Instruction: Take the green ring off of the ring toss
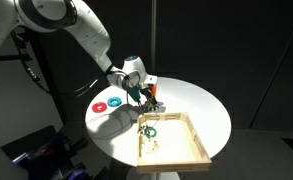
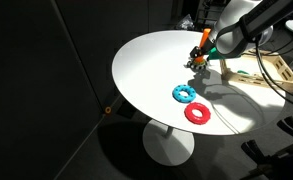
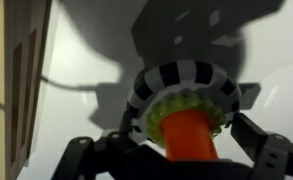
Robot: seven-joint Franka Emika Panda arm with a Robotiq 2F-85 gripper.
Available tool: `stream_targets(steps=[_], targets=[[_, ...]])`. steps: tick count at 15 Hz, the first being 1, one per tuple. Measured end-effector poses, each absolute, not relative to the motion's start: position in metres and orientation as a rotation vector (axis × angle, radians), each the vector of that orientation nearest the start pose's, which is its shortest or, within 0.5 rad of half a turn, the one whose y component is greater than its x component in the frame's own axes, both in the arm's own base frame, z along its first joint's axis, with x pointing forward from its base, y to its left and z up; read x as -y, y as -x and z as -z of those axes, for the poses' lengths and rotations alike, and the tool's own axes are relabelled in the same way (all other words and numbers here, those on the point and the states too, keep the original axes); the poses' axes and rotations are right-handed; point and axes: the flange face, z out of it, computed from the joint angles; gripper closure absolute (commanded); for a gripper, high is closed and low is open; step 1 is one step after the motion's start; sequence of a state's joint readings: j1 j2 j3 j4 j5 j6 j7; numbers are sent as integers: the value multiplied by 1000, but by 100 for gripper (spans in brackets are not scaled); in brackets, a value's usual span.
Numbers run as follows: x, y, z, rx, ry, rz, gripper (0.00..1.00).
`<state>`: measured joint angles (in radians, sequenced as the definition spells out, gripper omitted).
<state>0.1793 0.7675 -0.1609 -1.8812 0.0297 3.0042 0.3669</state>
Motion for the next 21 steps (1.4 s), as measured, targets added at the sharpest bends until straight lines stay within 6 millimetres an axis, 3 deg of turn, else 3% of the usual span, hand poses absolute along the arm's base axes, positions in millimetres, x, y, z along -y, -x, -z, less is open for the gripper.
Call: stream_targets(steps=[3, 4, 12, 21], targets=[[-18, -656, -140, -480, 3064, 610, 50], [-18, -657, -142, -479, 3061, 622, 52], [-12, -663, -158, -484, 3066, 673, 52], [-8, -673, -224, -508, 3051, 834, 52]])
